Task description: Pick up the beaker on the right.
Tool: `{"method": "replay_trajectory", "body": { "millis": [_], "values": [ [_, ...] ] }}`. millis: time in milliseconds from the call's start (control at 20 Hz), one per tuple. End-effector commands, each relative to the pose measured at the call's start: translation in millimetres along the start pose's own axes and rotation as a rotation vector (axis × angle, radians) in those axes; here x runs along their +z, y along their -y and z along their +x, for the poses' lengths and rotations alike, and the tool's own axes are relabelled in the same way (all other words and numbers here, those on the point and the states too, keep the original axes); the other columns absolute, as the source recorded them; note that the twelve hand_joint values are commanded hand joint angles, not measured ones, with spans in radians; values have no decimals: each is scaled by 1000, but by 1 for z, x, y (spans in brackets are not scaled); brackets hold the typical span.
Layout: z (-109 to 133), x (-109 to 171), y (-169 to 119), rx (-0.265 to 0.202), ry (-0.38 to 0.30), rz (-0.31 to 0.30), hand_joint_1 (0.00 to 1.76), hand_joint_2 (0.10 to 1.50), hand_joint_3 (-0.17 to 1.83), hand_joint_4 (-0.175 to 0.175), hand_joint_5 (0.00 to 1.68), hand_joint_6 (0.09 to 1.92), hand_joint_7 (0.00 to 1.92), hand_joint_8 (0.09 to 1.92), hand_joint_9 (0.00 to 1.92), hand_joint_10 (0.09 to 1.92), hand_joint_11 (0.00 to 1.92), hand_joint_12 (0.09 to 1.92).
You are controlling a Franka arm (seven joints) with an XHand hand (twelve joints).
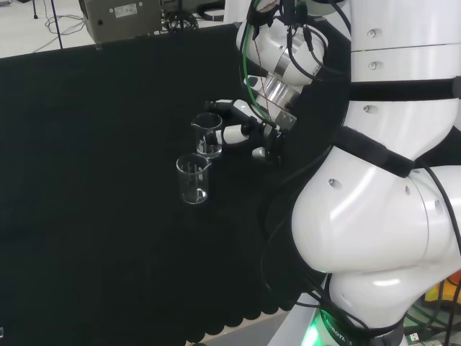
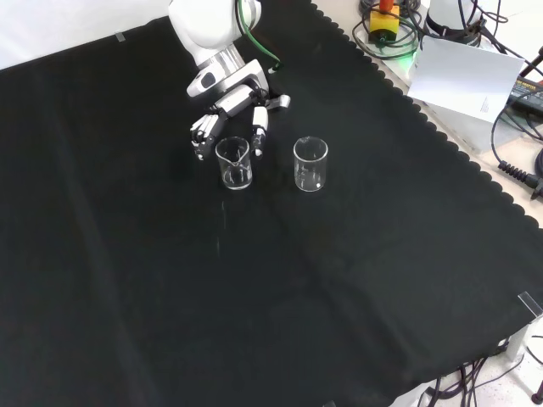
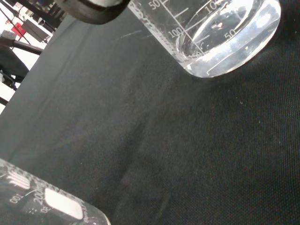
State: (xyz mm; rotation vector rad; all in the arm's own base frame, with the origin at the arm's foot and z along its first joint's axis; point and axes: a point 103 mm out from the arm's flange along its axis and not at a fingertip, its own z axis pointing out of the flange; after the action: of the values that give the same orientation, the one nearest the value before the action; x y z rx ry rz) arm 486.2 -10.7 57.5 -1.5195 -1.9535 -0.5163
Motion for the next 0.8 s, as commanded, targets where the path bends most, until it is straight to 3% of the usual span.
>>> {"method": "replay_trajectory", "body": {
  "millis": [50, 350, 550, 800],
  "values": [
    [0, 3, -4, -12, -5, 11, 897, 864, -175, -55, 511, 87, 264, 721, 330, 660, 0, 1369],
    [0, 11, -9, -27, -43, 12, 918, 862, -175, -55, 552, 87, 275, 720, 345, 659, 0, 1377],
    [-1, 13, -11, -31, -76, -18, 929, 863, -175, -54, 576, 141, 308, 711, 377, 638, 2, 1393],
    [1, 16, -12, -67, -110, -27, 945, 861, -175, -51, 433, 557, 336, 708, 410, 613, 18, 1394]
  ]
}}
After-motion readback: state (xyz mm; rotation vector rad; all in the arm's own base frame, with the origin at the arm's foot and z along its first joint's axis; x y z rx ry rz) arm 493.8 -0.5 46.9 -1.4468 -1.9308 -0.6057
